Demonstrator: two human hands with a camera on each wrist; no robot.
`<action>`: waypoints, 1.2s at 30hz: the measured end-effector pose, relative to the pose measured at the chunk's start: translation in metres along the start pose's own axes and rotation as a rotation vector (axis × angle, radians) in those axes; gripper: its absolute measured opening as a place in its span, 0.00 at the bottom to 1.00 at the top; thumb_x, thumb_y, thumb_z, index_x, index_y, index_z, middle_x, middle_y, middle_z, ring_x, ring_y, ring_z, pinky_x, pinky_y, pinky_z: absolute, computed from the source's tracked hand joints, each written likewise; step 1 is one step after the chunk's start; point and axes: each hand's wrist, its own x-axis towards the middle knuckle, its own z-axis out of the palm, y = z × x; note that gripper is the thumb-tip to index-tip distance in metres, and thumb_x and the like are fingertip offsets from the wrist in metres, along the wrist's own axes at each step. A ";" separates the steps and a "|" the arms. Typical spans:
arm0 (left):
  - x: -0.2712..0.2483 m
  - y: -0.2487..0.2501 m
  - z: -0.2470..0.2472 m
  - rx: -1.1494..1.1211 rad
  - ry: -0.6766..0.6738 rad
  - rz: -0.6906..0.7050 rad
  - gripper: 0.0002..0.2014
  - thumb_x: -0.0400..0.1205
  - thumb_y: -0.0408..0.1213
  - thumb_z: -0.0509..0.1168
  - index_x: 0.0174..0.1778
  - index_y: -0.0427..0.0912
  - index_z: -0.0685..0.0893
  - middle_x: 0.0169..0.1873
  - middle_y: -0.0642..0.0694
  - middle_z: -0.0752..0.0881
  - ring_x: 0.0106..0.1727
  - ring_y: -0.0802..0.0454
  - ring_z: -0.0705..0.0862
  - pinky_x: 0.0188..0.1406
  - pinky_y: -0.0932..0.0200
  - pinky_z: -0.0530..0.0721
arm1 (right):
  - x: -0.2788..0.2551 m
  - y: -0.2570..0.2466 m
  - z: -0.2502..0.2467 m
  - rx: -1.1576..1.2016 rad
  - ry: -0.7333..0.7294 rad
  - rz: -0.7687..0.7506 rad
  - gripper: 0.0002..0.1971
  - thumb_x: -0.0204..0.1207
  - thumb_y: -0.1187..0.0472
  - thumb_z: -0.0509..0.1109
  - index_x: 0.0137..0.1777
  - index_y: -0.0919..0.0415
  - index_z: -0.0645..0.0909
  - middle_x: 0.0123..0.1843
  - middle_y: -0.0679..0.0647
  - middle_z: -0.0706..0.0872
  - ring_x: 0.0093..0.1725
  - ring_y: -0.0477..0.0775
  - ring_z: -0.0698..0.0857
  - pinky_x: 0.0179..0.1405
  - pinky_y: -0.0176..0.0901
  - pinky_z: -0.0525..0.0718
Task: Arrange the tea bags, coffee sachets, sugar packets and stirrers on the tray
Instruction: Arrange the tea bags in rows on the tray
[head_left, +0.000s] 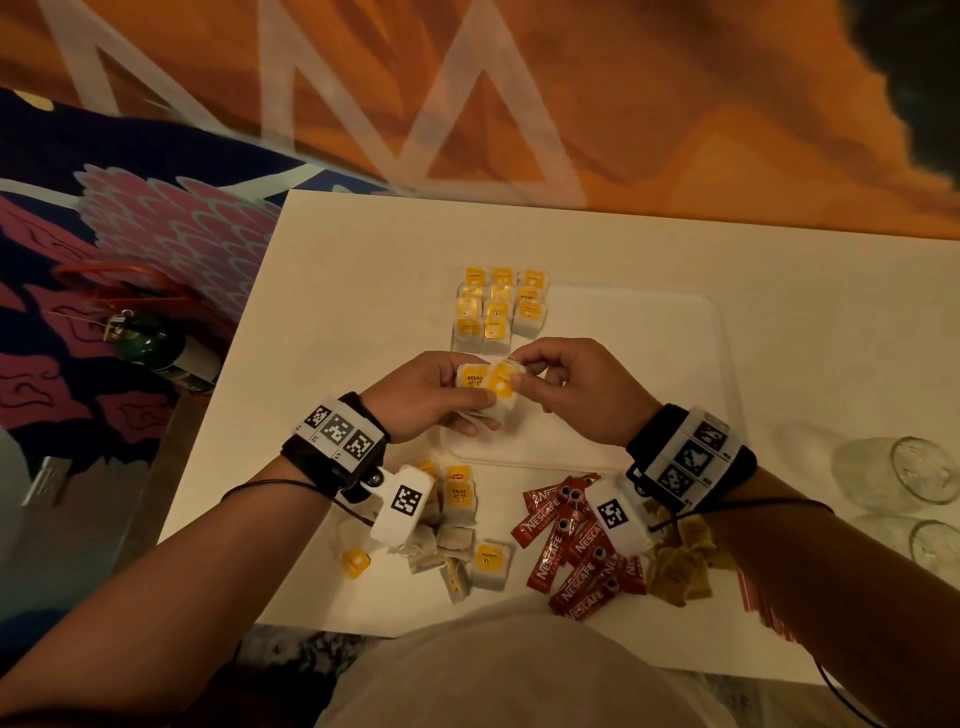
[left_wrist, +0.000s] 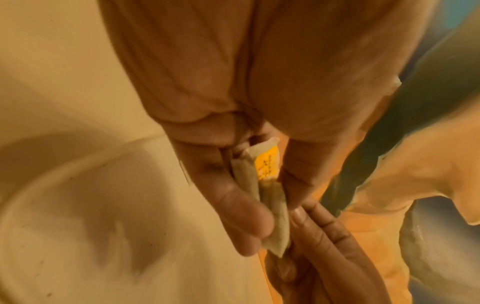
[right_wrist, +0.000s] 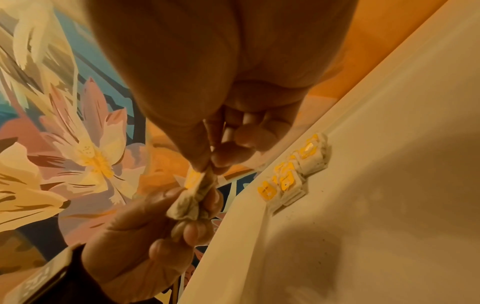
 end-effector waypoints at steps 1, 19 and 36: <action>0.001 -0.001 0.000 0.004 0.013 0.000 0.12 0.85 0.26 0.65 0.62 0.42 0.85 0.48 0.42 0.92 0.46 0.48 0.93 0.35 0.65 0.88 | 0.001 0.003 0.002 0.011 0.012 0.011 0.09 0.80 0.57 0.76 0.59 0.55 0.88 0.41 0.45 0.88 0.28 0.60 0.80 0.39 0.55 0.86; 0.028 -0.016 0.003 -0.233 0.191 -0.008 0.13 0.85 0.29 0.66 0.65 0.33 0.81 0.47 0.39 0.91 0.41 0.49 0.92 0.33 0.64 0.87 | 0.009 0.024 0.015 -0.074 -0.010 0.106 0.07 0.82 0.56 0.73 0.45 0.56 0.89 0.31 0.47 0.85 0.27 0.40 0.82 0.33 0.34 0.79; 0.035 -0.018 -0.014 -0.235 0.324 -0.038 0.06 0.87 0.29 0.62 0.54 0.38 0.85 0.43 0.43 0.91 0.44 0.47 0.93 0.38 0.62 0.90 | 0.058 0.053 -0.010 -0.268 0.084 0.322 0.11 0.80 0.50 0.73 0.38 0.54 0.87 0.38 0.46 0.87 0.38 0.46 0.83 0.33 0.36 0.74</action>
